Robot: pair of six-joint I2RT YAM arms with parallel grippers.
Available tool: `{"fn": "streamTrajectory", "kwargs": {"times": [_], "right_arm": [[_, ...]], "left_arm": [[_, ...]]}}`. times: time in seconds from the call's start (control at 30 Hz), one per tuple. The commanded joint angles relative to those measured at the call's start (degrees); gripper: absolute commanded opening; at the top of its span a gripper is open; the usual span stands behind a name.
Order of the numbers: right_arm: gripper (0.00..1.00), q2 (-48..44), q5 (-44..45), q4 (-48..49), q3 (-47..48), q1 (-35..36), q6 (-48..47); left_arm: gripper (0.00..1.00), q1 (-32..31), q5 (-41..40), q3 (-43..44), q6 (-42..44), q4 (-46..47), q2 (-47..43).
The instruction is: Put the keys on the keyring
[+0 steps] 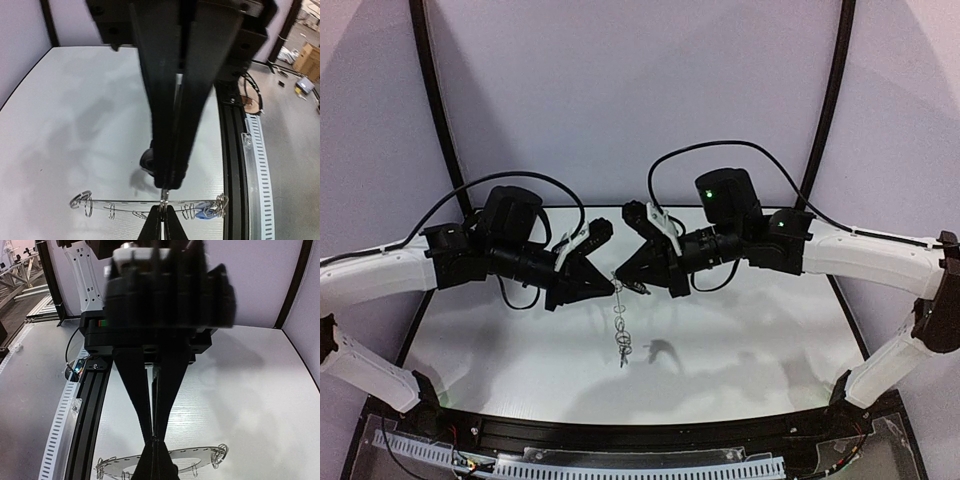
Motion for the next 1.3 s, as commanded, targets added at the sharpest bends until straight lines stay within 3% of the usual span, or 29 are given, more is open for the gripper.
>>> {"fn": "streamTrajectory", "kwargs": {"times": [0.0, 0.13, 0.5, 0.7, 0.83, 0.97, 1.0, 1.07, 1.13, 1.23, 1.27], "right_arm": [[0.0, 1.49, 4.85, -1.41, -0.51, 1.45, -0.51], [0.0, 0.85, 9.3, 5.33, -2.98, 1.71, 1.78], [0.0, 5.5, 17.6, 7.42, -1.83, 5.05, -0.21], [0.0, 5.83, 15.02, 6.12, -1.51, 5.27, -1.59], [0.0, 3.94, 8.78, 4.01, -2.4, 5.28, -3.83], [0.0, 2.43, 10.58, 4.46, -3.22, 5.25, -4.28], [0.0, 1.93, 11.33, 4.61, -3.09, 5.12, -4.78], [0.0, 1.42, 9.76, 5.37, -2.98, 5.01, -4.92], [0.0, 1.59, 7.93, 6.95, -3.04, 4.84, -4.06], [0.0, 2.05, 5.92, 6.44, -2.35, 4.64, -3.61], [0.0, 2.1, 5.53, 6.18, -2.18, 4.57, -3.78]], "left_arm": [[0.01, -0.21, -6.19, -0.96, -7.01, 11.17, -4.18], [0.01, -0.17, -12.46, -2.2, -17.64, 16.15, -4.46], [0.01, -0.19, -13.21, -1.74, -23.69, 17.71, -5.3], [0.01, -0.21, -15.43, -3.18, -25.32, 18.31, -7.02], [0.01, -0.21, -22.84, -4.62, -27.49, 20.84, -8.43], [0.01, -0.14, -19.99, -6.75, -25.33, 21.39, -10.38], [0.06, -0.13, -13.82, -8.31, -22.98, 22.39, -11.48], [0.3, -0.19, -9.43, -11.3, -19.46, 23.03, -13.71], [0.6, -0.2, -7.84, -13.28, -18.22, 22.3, -16.07], [0.94, -0.21, -4.98, -14.84, -17.17, 20.76, -19.9], [0.97, -0.21, -4.63, -15.25, -16.74, 20.52, -20.63]]}}
